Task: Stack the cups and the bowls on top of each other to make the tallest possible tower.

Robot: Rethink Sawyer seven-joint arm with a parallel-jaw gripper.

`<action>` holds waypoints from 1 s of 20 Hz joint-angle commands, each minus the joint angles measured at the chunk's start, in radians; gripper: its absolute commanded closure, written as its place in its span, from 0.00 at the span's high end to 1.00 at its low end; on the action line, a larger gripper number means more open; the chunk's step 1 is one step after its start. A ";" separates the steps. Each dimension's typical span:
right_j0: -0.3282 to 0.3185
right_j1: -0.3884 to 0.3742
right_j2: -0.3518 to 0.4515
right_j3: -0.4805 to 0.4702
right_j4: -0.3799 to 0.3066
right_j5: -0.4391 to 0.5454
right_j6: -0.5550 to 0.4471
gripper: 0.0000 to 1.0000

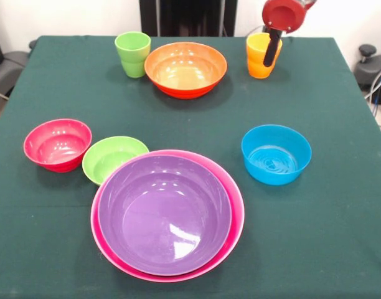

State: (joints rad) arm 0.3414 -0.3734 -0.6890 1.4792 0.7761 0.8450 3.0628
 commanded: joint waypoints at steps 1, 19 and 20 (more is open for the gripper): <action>-0.019 -0.011 0.116 0.093 -0.010 0.021 0.156 1.00; -0.009 -0.019 0.232 0.232 0.015 -0.223 0.078 1.00; -0.007 -0.017 0.235 0.234 0.011 -0.230 0.079 1.00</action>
State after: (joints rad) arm 0.3345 -0.4134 -0.6412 1.6341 0.7784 0.6935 3.0638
